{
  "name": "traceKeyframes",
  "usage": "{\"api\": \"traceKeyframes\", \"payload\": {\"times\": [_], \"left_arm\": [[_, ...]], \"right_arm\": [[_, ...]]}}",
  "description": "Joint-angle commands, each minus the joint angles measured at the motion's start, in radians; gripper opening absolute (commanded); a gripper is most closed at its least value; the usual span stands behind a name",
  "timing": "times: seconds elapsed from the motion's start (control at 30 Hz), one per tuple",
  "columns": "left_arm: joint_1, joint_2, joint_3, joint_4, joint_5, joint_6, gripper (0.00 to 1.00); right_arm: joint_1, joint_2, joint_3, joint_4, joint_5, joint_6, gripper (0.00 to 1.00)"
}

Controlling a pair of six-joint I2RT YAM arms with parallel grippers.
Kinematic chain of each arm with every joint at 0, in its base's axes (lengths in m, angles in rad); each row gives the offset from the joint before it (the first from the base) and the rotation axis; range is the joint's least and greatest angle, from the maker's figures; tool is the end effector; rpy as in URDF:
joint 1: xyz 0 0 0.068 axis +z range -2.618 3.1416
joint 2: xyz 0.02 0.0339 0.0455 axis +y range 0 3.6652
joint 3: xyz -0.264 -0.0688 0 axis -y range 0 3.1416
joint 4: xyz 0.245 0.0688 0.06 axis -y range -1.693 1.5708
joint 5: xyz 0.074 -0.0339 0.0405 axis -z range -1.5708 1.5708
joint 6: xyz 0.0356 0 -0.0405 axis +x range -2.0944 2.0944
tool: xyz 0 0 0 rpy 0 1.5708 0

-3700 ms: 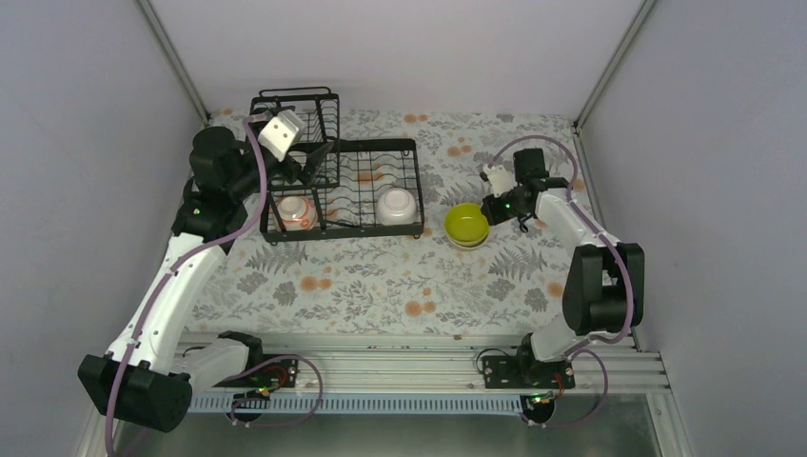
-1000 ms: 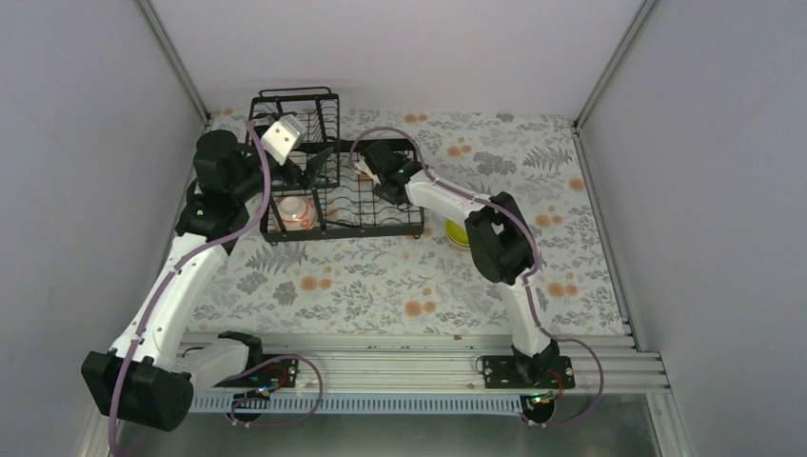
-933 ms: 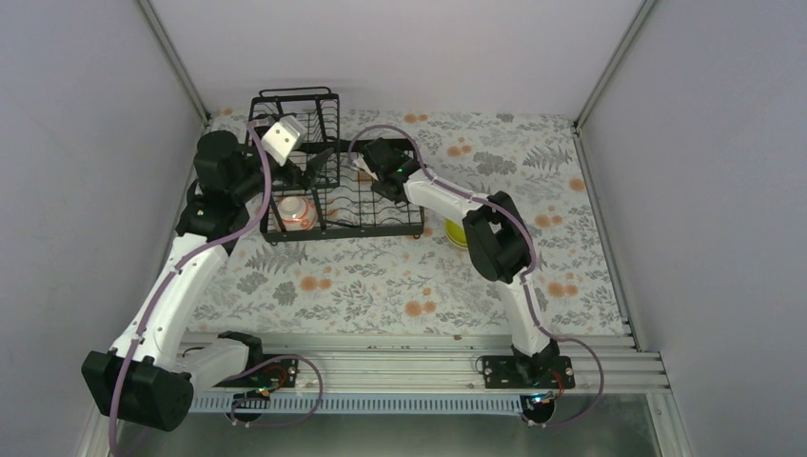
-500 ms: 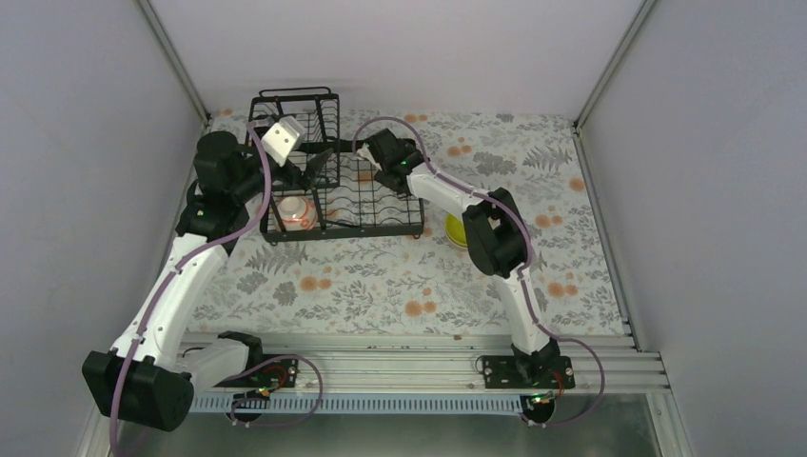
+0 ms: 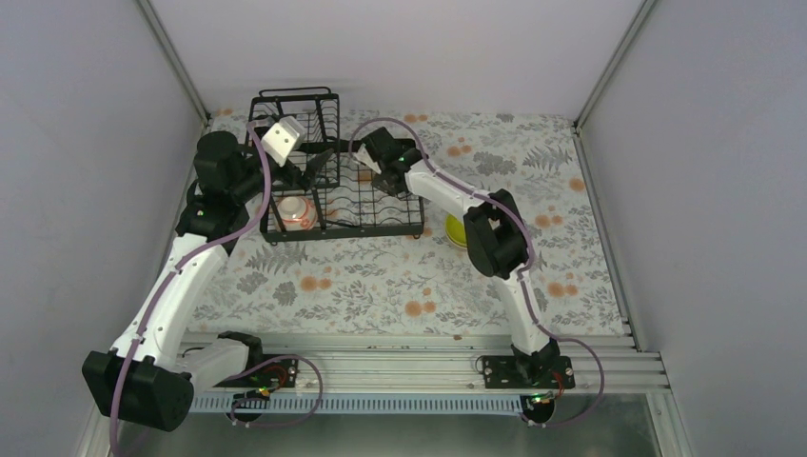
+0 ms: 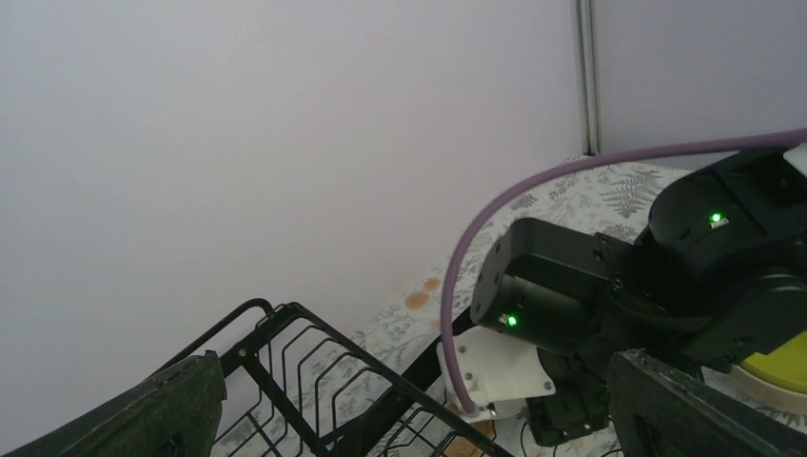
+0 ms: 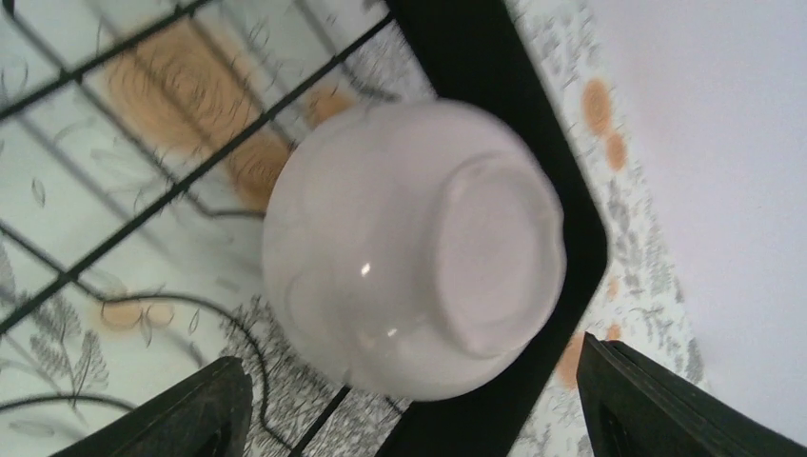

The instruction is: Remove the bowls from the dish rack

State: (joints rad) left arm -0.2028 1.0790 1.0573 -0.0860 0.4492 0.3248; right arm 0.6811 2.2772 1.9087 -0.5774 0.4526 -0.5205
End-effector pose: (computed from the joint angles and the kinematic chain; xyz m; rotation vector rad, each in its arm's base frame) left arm 0.2389 -0.0649 0.3895 0.7530 1.4969 -0.2845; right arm 0.4010 0.3050 0.1961 -1.2309 2.1174 -0.4973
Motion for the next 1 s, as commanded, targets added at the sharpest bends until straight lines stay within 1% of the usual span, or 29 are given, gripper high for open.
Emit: {"api": "traceKeyframes", "payload": {"times": [0.0, 0.17, 0.3, 0.63, 0.77, 0.97], "left_arm": [[0.007, -0.014, 0.007, 0.016, 0.023, -0.007, 1.00], [0.008, -0.019, 0.003, 0.017, 0.023, -0.010, 1.00], [0.007, -0.019, 0.004, 0.020, 0.030, -0.013, 1.00], [0.008, -0.013, 0.004, 0.022, 0.037, -0.014, 1.00], [0.008, -0.019, 0.004, 0.020, 0.038, -0.017, 1.00], [0.008, -0.023, 0.004, 0.017, 0.038, -0.016, 1.00]], "right_arm": [[0.020, 0.053, 0.114, -0.025, 0.008, -0.006, 0.84], [0.035, 0.123, 0.180, -0.016, 0.068, -0.011, 0.86], [0.045, 0.198, 0.255, -0.078, 0.096, 0.012, 0.89], [0.049, 0.230, 0.246, -0.048, 0.141, 0.009, 0.91], [0.049, 0.240, 0.232, -0.013, 0.171, -0.003, 0.90], [0.048, 0.271, 0.244, -0.009, 0.242, -0.013, 0.90]]}}
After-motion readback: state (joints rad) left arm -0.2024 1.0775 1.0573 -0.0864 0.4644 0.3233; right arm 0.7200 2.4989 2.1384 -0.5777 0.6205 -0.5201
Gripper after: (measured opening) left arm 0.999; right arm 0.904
